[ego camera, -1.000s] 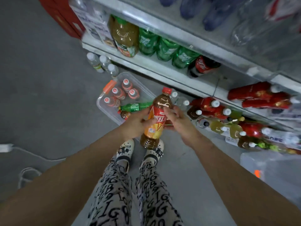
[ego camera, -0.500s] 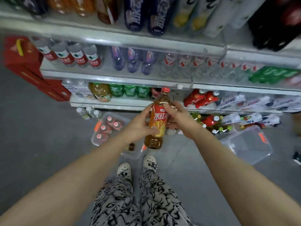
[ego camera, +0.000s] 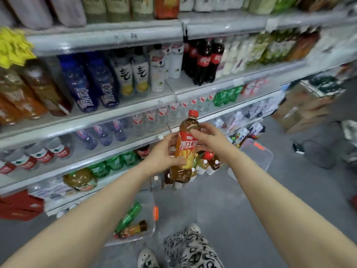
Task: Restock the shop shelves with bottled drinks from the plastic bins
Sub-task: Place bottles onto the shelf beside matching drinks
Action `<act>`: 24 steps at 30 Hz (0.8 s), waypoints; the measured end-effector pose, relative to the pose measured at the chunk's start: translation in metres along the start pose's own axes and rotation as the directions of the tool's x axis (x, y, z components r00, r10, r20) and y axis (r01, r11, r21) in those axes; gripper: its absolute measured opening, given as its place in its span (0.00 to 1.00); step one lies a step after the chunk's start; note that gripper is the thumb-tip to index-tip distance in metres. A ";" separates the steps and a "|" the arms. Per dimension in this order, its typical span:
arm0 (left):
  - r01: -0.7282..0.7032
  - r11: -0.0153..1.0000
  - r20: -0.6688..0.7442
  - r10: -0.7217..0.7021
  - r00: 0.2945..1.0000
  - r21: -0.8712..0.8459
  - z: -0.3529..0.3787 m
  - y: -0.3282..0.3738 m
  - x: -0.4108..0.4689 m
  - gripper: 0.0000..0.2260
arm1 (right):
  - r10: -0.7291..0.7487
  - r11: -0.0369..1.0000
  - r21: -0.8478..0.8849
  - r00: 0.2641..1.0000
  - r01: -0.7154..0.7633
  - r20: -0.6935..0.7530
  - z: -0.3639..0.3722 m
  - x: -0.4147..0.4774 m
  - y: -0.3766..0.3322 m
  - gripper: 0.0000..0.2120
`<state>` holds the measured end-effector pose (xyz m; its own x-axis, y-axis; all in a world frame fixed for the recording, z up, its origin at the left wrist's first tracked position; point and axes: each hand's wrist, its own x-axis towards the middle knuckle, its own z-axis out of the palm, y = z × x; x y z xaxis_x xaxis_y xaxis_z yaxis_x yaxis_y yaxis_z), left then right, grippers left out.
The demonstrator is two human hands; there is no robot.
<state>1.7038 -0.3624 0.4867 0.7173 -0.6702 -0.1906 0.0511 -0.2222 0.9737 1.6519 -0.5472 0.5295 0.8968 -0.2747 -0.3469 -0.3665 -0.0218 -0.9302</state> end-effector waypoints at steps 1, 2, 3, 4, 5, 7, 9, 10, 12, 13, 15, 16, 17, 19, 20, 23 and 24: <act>-0.020 1.000 0.023 0.019 1.000 0.006 0.007 0.010 0.008 0.40 | -0.018 1.000 0.007 1.000 0.018 -0.025 -0.013 -0.004 -0.005 0.20; -0.033 0.999 0.043 0.032 0.999 0.007 0.012 0.018 0.013 0.41 | -0.035 0.999 0.007 0.998 0.035 -0.045 -0.022 -0.007 -0.009 0.22; -0.039 0.999 0.066 0.038 0.997 0.006 0.019 0.027 0.020 0.41 | -0.051 0.999 0.005 0.996 0.052 -0.073 -0.033 -0.011 -0.014 0.23; -0.047 0.999 0.093 0.046 0.995 0.007 0.029 0.037 0.027 0.41 | -0.069 0.998 0.003 0.992 0.070 -0.106 -0.047 -0.015 -0.017 0.23; -0.061 0.998 0.113 0.059 0.992 0.010 0.039 0.046 0.035 0.41 | -0.085 0.996 0.001 0.987 0.086 -0.133 -0.062 -0.018 -0.021 0.23; -0.102 0.995 0.147 0.097 0.984 0.024 0.061 0.063 0.053 0.41 | -0.108 0.994 0.010 0.980 0.111 -0.165 -0.092 -0.024 -0.028 0.23; -0.130 0.991 0.173 0.121 0.978 0.043 0.086 0.081 0.072 0.40 | -0.128 0.991 0.014 0.975 0.133 -0.182 -0.125 -0.027 -0.035 0.24; -0.142 0.989 0.183 0.130 0.974 0.051 0.099 0.091 0.081 0.40 | -0.138 0.990 0.011 0.971 0.143 -0.193 -0.142 -0.028 -0.038 0.23; -0.165 0.983 0.195 0.148 0.970 0.075 0.126 0.110 0.101 0.40 | -0.154 0.986 0.023 0.964 0.162 -0.218 -0.179 -0.029 -0.044 0.23; -0.178 0.980 0.203 0.157 0.967 0.087 0.141 0.119 0.111 0.40 | -0.160 0.985 0.034 0.960 0.172 -0.230 -0.199 -0.030 -0.047 0.23; -0.209 0.973 0.213 0.184 0.959 0.100 0.174 0.136 0.132 0.41 | -0.175 0.982 0.028 0.952 0.188 -0.250 -0.240 -0.032 -0.052 0.23; -0.229 0.967 0.216 0.203 0.955 0.107 0.192 0.146 0.142 0.42 | -0.185 0.981 0.014 0.948 0.196 -0.258 -0.262 -0.033 -0.054 0.23; -0.246 0.963 0.219 0.217 0.951 0.111 0.210 0.154 0.154 0.42 | -0.196 0.979 0.002 0.942 0.204 -0.271 -0.283 -0.035 -0.056 0.23; -0.267 0.957 0.230 0.236 0.944 0.114 0.247 0.172 0.175 0.41 | -0.207 0.977 -0.008 0.932 0.214 -0.299 -0.325 -0.039 -0.060 0.22; -0.278 0.954 0.236 0.246 0.940 0.112 0.266 0.181 0.185 0.40 | -0.211 0.976 -0.010 0.927 0.219 -0.310 -0.347 -0.041 -0.062 0.21; -0.313 0.945 0.261 0.278 0.924 0.099 0.320 0.205 0.213 0.38 | -0.237 0.971 -0.040 0.909 0.238 -0.344 -0.410 -0.048 -0.064 0.17; -0.321 0.942 0.271 0.284 0.920 0.100 0.337 0.212 0.222 0.39 | -0.245 0.969 -0.053 0.901 0.243 -0.357 -0.430 -0.050 -0.065 0.15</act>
<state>1.6401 -0.7966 0.6090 0.4859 -0.8714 0.0676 -0.2514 -0.0652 0.9657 1.5240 -0.9451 0.6594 0.8098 -0.5853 -0.0418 -0.1505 -0.1383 -0.9789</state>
